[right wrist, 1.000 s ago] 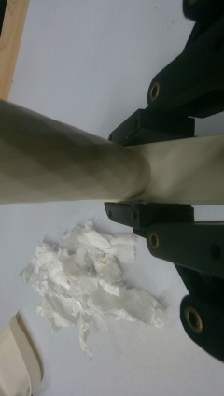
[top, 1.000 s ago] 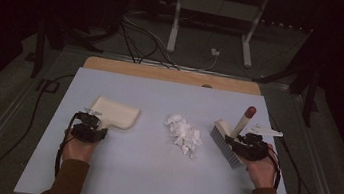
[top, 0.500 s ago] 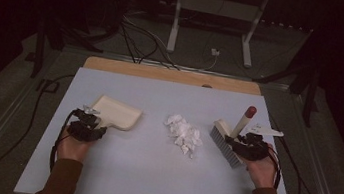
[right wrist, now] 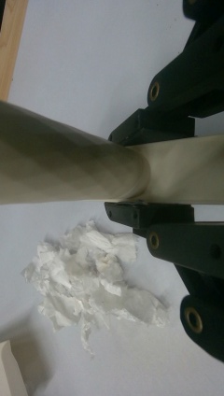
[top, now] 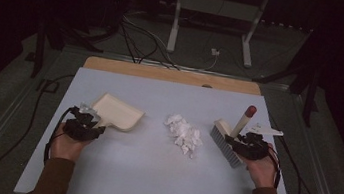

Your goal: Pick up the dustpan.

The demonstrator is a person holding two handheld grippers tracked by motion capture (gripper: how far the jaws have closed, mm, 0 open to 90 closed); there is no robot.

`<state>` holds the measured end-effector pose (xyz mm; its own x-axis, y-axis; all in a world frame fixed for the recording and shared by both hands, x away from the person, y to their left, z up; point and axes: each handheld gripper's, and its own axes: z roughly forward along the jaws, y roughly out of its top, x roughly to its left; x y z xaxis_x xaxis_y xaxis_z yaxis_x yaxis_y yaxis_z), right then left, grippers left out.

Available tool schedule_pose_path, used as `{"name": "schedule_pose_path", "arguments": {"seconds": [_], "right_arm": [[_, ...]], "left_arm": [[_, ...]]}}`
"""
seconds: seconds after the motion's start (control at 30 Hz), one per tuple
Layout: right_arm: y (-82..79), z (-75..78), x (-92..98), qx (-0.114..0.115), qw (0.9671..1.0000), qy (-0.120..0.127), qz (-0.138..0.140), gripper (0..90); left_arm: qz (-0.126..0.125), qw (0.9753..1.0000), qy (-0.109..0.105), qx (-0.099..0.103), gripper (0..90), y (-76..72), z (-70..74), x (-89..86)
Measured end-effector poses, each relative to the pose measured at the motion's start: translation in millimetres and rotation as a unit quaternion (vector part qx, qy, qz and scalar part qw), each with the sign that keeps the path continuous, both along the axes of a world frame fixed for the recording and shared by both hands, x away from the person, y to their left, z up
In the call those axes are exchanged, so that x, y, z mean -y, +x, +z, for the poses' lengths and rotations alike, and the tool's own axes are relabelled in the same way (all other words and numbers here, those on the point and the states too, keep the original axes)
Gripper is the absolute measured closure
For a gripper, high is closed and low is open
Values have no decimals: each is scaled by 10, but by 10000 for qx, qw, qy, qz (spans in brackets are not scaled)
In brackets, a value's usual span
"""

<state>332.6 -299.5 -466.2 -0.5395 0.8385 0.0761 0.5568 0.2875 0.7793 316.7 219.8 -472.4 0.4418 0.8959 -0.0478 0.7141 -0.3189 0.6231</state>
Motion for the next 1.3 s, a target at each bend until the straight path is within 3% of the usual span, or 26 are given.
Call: {"name": "schedule_pose_path", "arguments": {"seconds": [0.17, 0.57, 0.8, 1.07, 1.3], "right_arm": [[11, 8, -34, 30, 9999, -117, 23, 666], [97, 47, -70, -121, 9995, -283, 80, 664], [162, 71, -90, -249, 9988, -389, 137, 664], [228, 88, -121, -371, 9972, -613, 216, 650], [256, 93, -124, -458, 9971, -555, 249, 666]], "left_arm": [[-167, 9998, -130, 47, 666, -15, 26, -23], [-623, 9980, 12, 143, 666, -25, 139, 11], [-920, 9955, 140, 180, 665, -27, 181, 68], [-1053, 9941, 184, 198, 665, -39, 219, 89], [-1330, 9906, 289, 160, 665, -37, 198, 153]]}}
